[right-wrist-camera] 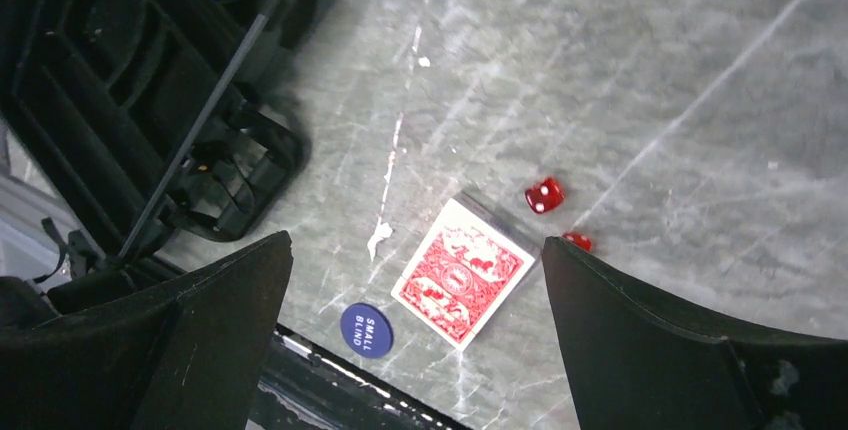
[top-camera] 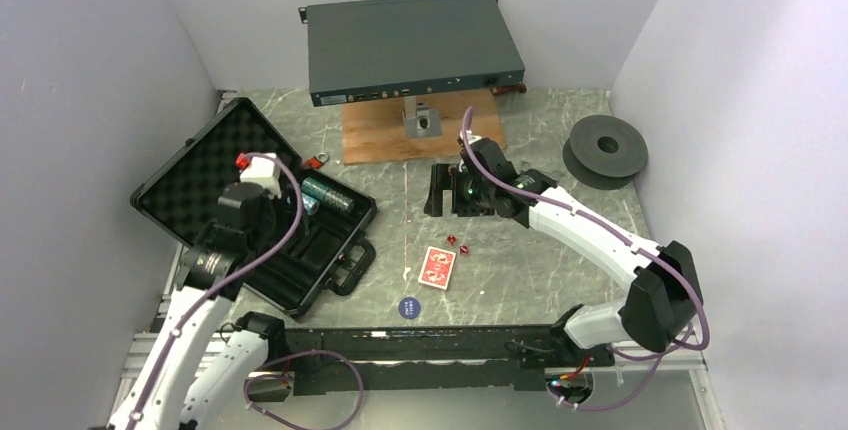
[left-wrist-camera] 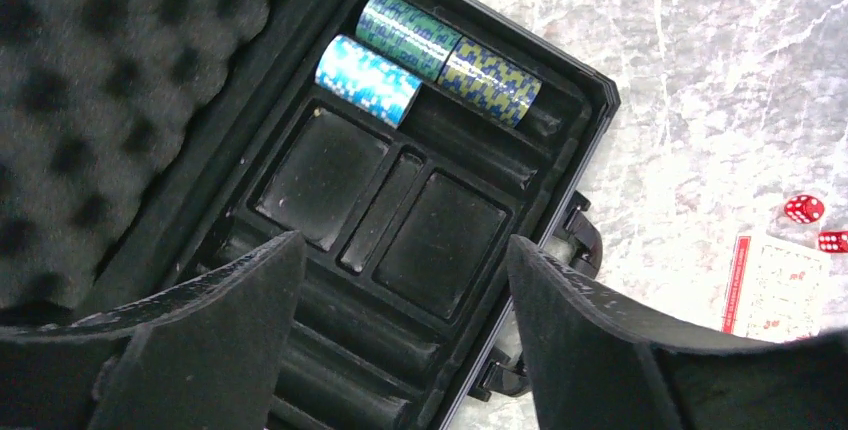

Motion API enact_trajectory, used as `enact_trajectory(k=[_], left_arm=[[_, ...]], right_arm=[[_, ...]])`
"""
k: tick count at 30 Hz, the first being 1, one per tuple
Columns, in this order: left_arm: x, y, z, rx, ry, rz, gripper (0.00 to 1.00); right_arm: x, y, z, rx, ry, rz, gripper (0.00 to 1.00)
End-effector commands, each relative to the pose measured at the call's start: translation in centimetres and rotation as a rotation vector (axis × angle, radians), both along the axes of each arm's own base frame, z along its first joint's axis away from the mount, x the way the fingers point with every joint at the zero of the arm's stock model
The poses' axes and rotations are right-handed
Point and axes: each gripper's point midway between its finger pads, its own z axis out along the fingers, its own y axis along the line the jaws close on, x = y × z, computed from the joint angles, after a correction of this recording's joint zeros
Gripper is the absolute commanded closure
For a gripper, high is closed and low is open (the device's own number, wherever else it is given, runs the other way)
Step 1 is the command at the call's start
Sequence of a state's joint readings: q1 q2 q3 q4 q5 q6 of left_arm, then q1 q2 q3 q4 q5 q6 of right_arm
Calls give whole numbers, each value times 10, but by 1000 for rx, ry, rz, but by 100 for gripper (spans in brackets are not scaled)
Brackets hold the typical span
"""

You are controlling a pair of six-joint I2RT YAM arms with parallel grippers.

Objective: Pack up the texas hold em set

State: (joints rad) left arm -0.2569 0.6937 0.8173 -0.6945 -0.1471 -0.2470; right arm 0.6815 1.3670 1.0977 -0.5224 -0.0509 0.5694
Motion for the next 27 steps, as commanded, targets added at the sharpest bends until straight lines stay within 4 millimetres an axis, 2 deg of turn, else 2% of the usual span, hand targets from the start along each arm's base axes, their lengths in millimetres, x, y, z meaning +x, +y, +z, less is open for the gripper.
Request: enact_trajectory(k=[1, 4, 8, 12, 18, 23, 27], left_arm=[[-9, 15, 11, -13, -111, 77, 16], [-19, 16, 15, -32, -157, 74, 11], [-31, 19, 9, -32, -148, 76, 11], [-30, 18, 8, -33, -161, 65, 12], [-29, 16, 6, -33, -153, 56, 14], [-30, 14, 6, -36, -154, 40, 15], [-34, -8, 11, -64, -177, -105, 13]], right_arm=[[-4, 0, -14, 5, 53, -130, 0], [-13, 10, -28, -63, 84, -156, 0], [-27, 23, -52, -177, 140, -175, 0], [-36, 33, -76, -196, 195, -184, 0], [-40, 27, -93, -216, 216, -222, 3], [-46, 11, -104, -276, 235, -257, 4], [-45, 3, -100, -294, 211, -267, 3]])
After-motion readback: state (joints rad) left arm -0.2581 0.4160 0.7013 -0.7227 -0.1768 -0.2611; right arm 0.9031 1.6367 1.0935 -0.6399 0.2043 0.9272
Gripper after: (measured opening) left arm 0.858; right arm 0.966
